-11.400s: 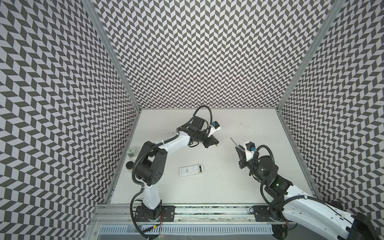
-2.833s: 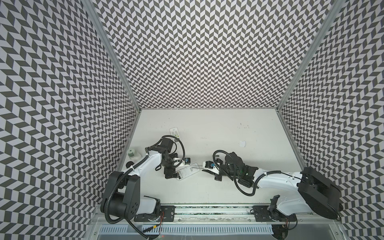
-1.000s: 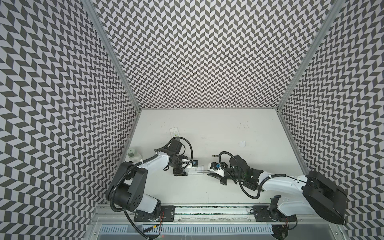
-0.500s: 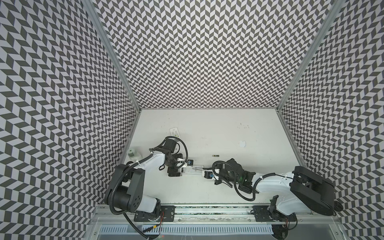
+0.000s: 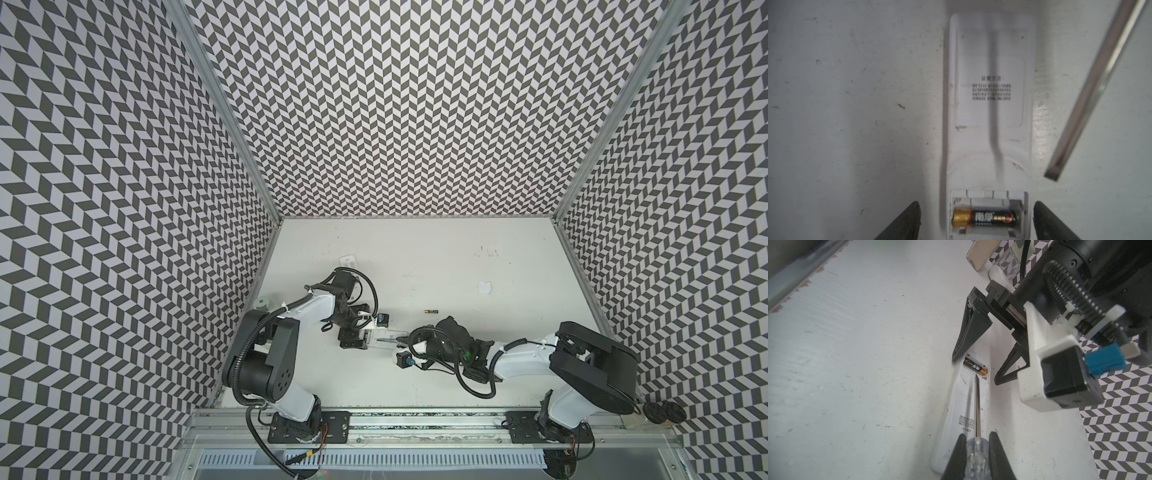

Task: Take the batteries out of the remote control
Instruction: 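Insert the screwdriver tip beside the battery with the right gripper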

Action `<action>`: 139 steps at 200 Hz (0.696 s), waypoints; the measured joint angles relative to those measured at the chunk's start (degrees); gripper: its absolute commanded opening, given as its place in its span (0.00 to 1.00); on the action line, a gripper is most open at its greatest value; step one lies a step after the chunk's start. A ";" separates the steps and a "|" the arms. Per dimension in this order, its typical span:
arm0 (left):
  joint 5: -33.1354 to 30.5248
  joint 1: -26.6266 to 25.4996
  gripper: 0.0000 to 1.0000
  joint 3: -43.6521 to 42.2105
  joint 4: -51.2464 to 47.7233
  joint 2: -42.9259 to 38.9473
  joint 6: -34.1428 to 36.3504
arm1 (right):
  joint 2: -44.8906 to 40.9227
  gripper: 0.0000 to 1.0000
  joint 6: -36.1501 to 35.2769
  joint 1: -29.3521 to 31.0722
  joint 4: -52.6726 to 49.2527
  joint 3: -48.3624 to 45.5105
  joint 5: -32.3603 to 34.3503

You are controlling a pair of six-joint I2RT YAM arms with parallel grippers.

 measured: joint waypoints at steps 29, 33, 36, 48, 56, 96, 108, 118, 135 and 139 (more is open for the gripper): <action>-0.02 -0.02 0.80 -0.09 -0.04 0.00 0.17 | 1.86 0.00 -3.61 0.31 -0.13 2.08 1.60; -0.02 -0.02 0.80 -0.13 -0.02 0.00 0.28 | 2.05 0.00 -4.11 0.37 -0.09 2.21 1.70; -0.02 -0.02 0.79 -0.20 -0.02 0.00 0.35 | 2.27 0.00 -4.52 0.42 -0.04 2.34 1.90; -0.09 -0.02 0.77 -0.50 -0.04 0.00 0.74 | 3.26 0.00 -5.95 0.63 -0.09 2.97 2.25; -0.22 -0.02 0.76 -0.66 -0.09 0.00 0.83 | 3.98 0.00 -6.58 0.83 -0.17 3.45 2.78; -0.42 -0.02 0.73 -1.46 0.22 0.00 1.25 | 6.93 0.00 -9.31 1.92 0.13 5.01 4.55; -0.44 -0.26 0.71 -1.46 0.33 0.00 1.09 | 7.82 0.00 -9.66 1.95 0.11 5.49 5.18; -0.26 -0.68 0.69 -1.46 0.33 0.00 0.81 | 8.20 0.00 -9.84 1.95 0.17 5.62 5.66; 0.17 -1.11 0.65 -1.46 0.28 0.07 0.70 | 8.39 0.00 -10.40 1.95 0.42 5.62 6.01; 0.33 -1.14 0.62 -1.46 0.31 0.17 0.61 | 8.44 0.00 -10.64 1.95 0.42 5.66 6.10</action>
